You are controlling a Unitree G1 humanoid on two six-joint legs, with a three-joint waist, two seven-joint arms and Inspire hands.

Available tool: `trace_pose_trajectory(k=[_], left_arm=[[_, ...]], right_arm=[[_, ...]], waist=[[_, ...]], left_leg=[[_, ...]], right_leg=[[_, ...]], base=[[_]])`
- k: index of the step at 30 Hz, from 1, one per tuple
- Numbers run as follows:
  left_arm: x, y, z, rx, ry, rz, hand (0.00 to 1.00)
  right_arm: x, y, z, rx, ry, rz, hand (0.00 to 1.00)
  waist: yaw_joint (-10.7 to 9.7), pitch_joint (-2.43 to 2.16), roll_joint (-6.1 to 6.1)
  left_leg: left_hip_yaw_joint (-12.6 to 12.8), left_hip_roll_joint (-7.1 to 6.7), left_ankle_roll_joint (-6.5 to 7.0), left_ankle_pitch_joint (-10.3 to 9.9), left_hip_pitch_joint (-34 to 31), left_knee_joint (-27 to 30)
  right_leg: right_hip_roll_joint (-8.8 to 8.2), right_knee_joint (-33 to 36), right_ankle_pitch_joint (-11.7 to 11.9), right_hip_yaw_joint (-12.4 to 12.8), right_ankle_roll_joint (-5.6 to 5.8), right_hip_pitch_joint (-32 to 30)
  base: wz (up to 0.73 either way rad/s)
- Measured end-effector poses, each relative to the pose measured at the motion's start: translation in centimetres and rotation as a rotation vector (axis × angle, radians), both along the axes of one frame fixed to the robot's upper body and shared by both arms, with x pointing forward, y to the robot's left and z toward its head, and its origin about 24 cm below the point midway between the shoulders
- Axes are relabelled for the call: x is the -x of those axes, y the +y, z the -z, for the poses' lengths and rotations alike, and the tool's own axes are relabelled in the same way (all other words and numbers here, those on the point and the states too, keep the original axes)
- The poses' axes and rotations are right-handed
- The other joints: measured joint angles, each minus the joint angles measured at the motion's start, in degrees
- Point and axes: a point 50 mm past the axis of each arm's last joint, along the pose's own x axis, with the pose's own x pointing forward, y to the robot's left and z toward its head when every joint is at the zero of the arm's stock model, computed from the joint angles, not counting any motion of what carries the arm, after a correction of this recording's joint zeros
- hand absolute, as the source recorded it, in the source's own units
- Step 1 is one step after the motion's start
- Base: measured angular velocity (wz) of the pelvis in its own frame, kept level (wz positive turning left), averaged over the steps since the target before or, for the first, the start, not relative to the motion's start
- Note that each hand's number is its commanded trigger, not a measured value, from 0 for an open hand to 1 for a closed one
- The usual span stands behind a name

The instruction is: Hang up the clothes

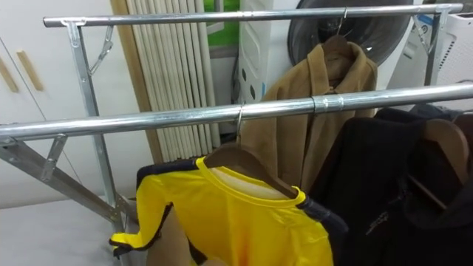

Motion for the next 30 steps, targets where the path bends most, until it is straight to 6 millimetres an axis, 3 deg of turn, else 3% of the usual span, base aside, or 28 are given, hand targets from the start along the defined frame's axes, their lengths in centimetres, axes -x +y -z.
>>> trace_pose_trajectory(k=[13,30], left_arm=[[-0.01,-0.11,0.04,0.028,-0.022,-0.091,0.0],[-0.34,-0.06,0.03,0.021,-0.031,-0.085,0.0]], right_arm=[[-0.04,0.07,0.02,0.001,0.001,0.012,0.0],[-0.27,0.05,0.01,0.007,-0.008,-0.003,0.0]], waist=[[0.1,0.05,0.05],[0.2,0.19,-0.17]], left_leg=[[0.0,-0.01,0.0,0.0,0.1,0.0],[0.1,-0.01,0.0,0.0,-0.2,0.0]], right_leg=[[0.05,0.0,0.0,0.3,0.02,0.0],[0.02,0.0,-0.1,0.0,0.04,-0.2]], base=[[0.0],[0.0]])
